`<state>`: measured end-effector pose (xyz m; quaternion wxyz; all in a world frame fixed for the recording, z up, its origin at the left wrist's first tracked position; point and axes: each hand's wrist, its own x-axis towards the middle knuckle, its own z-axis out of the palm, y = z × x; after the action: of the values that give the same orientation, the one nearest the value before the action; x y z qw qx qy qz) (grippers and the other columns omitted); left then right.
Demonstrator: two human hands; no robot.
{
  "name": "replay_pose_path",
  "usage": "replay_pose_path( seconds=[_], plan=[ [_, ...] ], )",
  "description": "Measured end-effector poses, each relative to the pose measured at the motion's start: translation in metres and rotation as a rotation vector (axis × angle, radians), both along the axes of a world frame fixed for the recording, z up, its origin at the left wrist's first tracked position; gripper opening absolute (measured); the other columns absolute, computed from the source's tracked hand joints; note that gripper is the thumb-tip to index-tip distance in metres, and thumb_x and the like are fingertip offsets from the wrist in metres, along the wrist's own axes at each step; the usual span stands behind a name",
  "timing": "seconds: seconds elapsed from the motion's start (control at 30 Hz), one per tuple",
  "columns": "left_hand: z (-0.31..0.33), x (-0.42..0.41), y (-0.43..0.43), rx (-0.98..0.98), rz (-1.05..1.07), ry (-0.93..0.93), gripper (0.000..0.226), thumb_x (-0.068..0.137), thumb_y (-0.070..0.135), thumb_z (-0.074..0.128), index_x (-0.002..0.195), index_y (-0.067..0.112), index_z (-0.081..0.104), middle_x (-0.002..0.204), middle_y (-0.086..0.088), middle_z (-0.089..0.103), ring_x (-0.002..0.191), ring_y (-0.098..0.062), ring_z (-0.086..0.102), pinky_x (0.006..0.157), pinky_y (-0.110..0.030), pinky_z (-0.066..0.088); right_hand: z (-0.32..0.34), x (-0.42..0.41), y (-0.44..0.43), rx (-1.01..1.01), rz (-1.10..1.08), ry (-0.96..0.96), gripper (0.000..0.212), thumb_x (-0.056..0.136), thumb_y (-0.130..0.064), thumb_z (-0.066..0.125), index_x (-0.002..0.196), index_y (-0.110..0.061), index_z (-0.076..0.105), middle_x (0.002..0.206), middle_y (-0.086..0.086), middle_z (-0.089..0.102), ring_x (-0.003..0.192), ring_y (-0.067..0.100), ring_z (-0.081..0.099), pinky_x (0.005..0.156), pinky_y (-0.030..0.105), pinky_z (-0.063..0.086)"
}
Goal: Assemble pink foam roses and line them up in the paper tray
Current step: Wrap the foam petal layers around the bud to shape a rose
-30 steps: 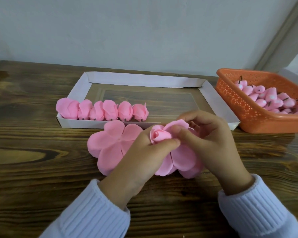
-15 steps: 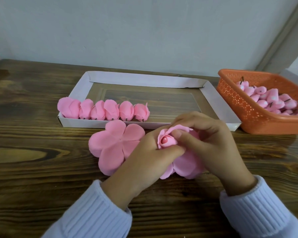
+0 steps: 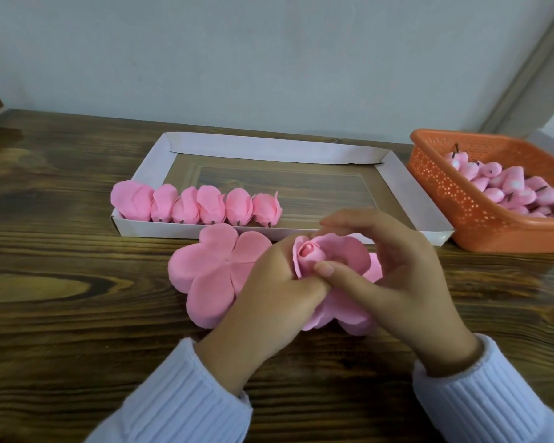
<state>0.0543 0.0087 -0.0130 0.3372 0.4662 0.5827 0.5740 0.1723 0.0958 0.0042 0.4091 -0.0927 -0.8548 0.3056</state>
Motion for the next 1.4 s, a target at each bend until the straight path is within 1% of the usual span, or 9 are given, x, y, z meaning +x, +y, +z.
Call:
replay_pose_path(
  seconds=[0.2, 0.53, 0.63, 0.77, 0.87, 1.03, 1.13, 1.3, 1.4],
  plan=[
    [-0.004, 0.002, -0.001, 0.002, 0.034, 0.113, 0.035, 0.078, -0.005, 0.065, 0.070, 0.028, 0.053, 0.057, 0.030, 0.058, 0.054, 0.012, 0.054, 0.052, -0.002, 0.041, 0.002, -0.002, -0.003, 0.064, -0.015, -0.050, 0.027, 0.078, -0.023, 0.075, 0.103, -0.017, 0.067, 0.103, -0.016, 0.067, 0.098, -0.001, 0.063, 0.086, 0.014, 0.045],
    [-0.006, 0.003, 0.000, 0.030, 0.020, 0.158, 0.035, 0.077, -0.003, 0.064, 0.078, 0.031, 0.055, 0.068, 0.035, 0.061, 0.063, 0.016, 0.056, 0.058, -0.001, 0.042, 0.003, -0.003, -0.008, 0.086, -0.049, -0.050, 0.048, 0.075, -0.026, 0.075, 0.118, -0.028, 0.054, 0.107, -0.023, 0.062, 0.096, -0.007, 0.061, 0.086, 0.009, 0.043],
    [-0.005, 0.005, 0.000, 0.046, 0.026, 0.178, 0.036, 0.073, 0.010, 0.061, 0.100, 0.034, 0.058, 0.078, 0.034, 0.063, 0.075, 0.013, 0.060, 0.064, -0.004, 0.044, 0.003, -0.002, -0.004, 0.016, 0.011, -0.058, 0.047, 0.076, -0.022, 0.074, 0.117, -0.030, 0.053, 0.098, -0.023, 0.066, 0.098, -0.006, 0.062, 0.085, 0.008, 0.043],
    [-0.002, 0.002, 0.002, 0.069, -0.018, 0.141, 0.060, 0.079, 0.010, 0.065, 0.135, 0.021, 0.046, 0.103, 0.009, 0.069, 0.095, -0.007, 0.068, 0.082, -0.034, 0.056, 0.004, 0.003, 0.004, -0.151, 0.119, -0.045, 0.039, 0.076, -0.018, 0.074, 0.110, -0.031, 0.059, 0.095, -0.015, 0.069, 0.095, 0.007, 0.067, 0.084, 0.019, 0.050],
    [0.005, 0.001, 0.000, 0.067, -0.162, 0.077, 0.060, 0.074, 0.012, 0.063, 0.133, 0.014, 0.050, 0.119, -0.002, 0.066, 0.113, -0.017, 0.062, 0.096, -0.047, 0.049, 0.006, 0.007, 0.011, -0.272, 0.233, -0.078, 0.038, 0.073, -0.012, 0.079, 0.107, -0.020, 0.063, 0.093, -0.005, 0.072, 0.092, 0.016, 0.069, 0.083, 0.027, 0.052],
    [0.005, 0.002, 0.001, 0.105, -0.261, 0.087, 0.061, 0.074, -0.021, 0.056, 0.124, 0.015, 0.058, 0.116, 0.006, 0.065, 0.116, -0.012, 0.060, 0.101, -0.032, 0.047, 0.006, 0.009, 0.014, -0.387, 0.343, -0.145, 0.026, 0.078, -0.020, 0.077, 0.101, -0.014, 0.066, 0.093, -0.001, 0.072, 0.089, 0.020, 0.070, 0.081, 0.028, 0.054],
    [0.000, 0.003, 0.002, 0.093, -0.248, 0.070, 0.059, 0.076, -0.011, 0.065, 0.121, 0.027, 0.059, 0.115, 0.011, 0.065, 0.113, -0.008, 0.061, 0.098, -0.032, 0.050, 0.006, 0.007, 0.014, -0.373, 0.330, -0.169, 0.025, 0.077, -0.011, 0.076, 0.100, -0.014, 0.067, 0.094, -0.002, 0.072, 0.091, 0.020, 0.070, 0.081, 0.027, 0.053],
    [-0.005, 0.002, 0.003, -0.005, -0.258, 0.003, 0.063, 0.071, 0.015, 0.079, 0.129, 0.015, 0.055, 0.129, -0.004, 0.059, 0.121, -0.014, 0.057, 0.103, -0.040, 0.047, 0.007, 0.009, 0.016, -0.445, 0.271, -0.072, 0.029, 0.073, -0.012, 0.073, 0.101, -0.013, 0.063, 0.087, 0.006, 0.071, 0.085, 0.016, 0.069, 0.076, 0.024, 0.054],
    [-0.004, 0.003, 0.002, -0.020, -0.240, -0.040, 0.061, 0.074, 0.008, 0.080, 0.129, 0.013, 0.056, 0.130, -0.004, 0.059, 0.121, -0.014, 0.057, 0.104, -0.041, 0.045, 0.007, 0.008, 0.014, -0.491, 0.312, -0.034, 0.029, 0.072, -0.012, 0.072, 0.100, -0.015, 0.064, 0.084, 0.002, 0.070, 0.082, 0.014, 0.068, 0.074, 0.024, 0.053]
  ],
)
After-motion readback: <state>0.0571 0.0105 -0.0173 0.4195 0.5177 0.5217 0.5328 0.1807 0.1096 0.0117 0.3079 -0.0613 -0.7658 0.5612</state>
